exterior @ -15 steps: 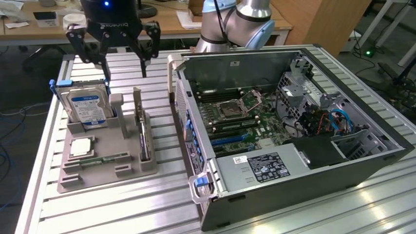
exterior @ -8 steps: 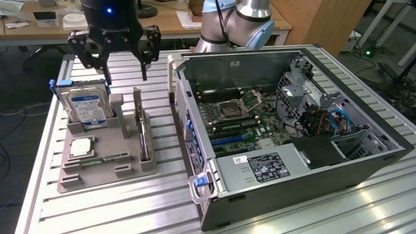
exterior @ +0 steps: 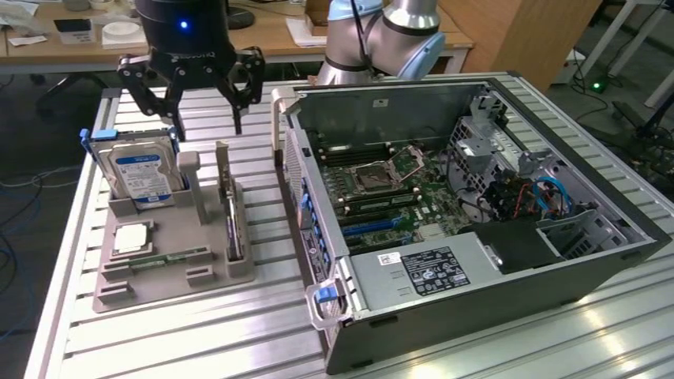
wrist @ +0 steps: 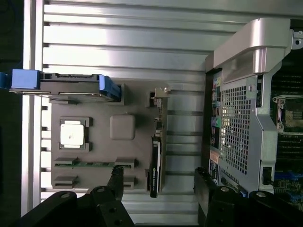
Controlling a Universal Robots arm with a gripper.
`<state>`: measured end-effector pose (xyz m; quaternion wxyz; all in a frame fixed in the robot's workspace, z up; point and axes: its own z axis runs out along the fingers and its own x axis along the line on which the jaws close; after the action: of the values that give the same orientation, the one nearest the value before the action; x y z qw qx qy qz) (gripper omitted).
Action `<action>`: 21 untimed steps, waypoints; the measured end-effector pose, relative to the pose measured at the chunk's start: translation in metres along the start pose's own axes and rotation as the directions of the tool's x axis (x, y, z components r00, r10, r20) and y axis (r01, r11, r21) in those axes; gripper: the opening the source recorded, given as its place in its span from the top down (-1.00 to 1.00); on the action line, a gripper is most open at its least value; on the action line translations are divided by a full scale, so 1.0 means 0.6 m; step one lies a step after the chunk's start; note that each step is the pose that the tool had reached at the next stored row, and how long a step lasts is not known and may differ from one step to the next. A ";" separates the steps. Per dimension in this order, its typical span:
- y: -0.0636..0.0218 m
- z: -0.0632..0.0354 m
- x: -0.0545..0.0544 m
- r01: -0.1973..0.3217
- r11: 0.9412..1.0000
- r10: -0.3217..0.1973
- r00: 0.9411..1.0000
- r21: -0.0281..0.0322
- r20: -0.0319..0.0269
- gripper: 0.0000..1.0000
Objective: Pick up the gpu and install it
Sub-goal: 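Pick up the gpu and move the gpu toward the slot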
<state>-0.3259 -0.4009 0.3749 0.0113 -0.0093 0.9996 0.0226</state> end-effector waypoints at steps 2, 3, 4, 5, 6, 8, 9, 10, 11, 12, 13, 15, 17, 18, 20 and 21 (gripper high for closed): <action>0.000 0.001 -0.005 0.000 1.000 0.000 1.000 0.000 0.000 -0.41; -0.001 0.001 -0.007 0.000 1.000 0.000 1.000 0.000 0.000 -0.41; -0.001 0.002 -0.007 0.000 1.000 0.000 1.000 0.000 0.000 -0.41; -0.001 0.004 -0.007 0.000 1.000 0.000 1.000 0.000 0.000 -0.41; -0.002 0.005 -0.007 0.000 1.000 0.000 1.000 0.000 0.000 -0.41; -0.004 0.010 -0.007 0.000 1.000 0.000 1.000 0.000 0.000 -0.41; -0.004 0.012 -0.007 0.000 1.000 0.000 1.000 0.000 0.000 -0.41; -0.004 0.014 -0.007 0.000 1.000 0.000 1.000 0.001 0.000 -0.41; -0.004 0.016 -0.007 0.000 1.000 0.000 1.000 0.002 0.000 -0.41; -0.004 0.017 -0.007 0.000 1.000 0.000 1.000 0.006 0.000 -0.41; -0.005 0.019 -0.007 0.000 1.000 0.000 1.000 0.008 0.000 -0.41; -0.005 0.023 -0.007 0.000 1.000 0.000 1.000 0.009 0.000 -0.41; -0.005 0.026 -0.007 -0.001 1.000 0.001 1.000 0.017 0.000 -0.41; -0.005 0.028 -0.007 -0.001 1.000 0.001 1.000 0.018 0.001 -0.41; -0.005 0.032 -0.008 -0.002 1.000 0.002 1.000 0.018 0.001 -0.41; -0.005 0.033 -0.008 -0.002 1.000 0.002 1.000 0.019 0.001 -0.41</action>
<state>-0.3207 -0.4030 0.3550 0.0121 -0.0080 0.9998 0.0134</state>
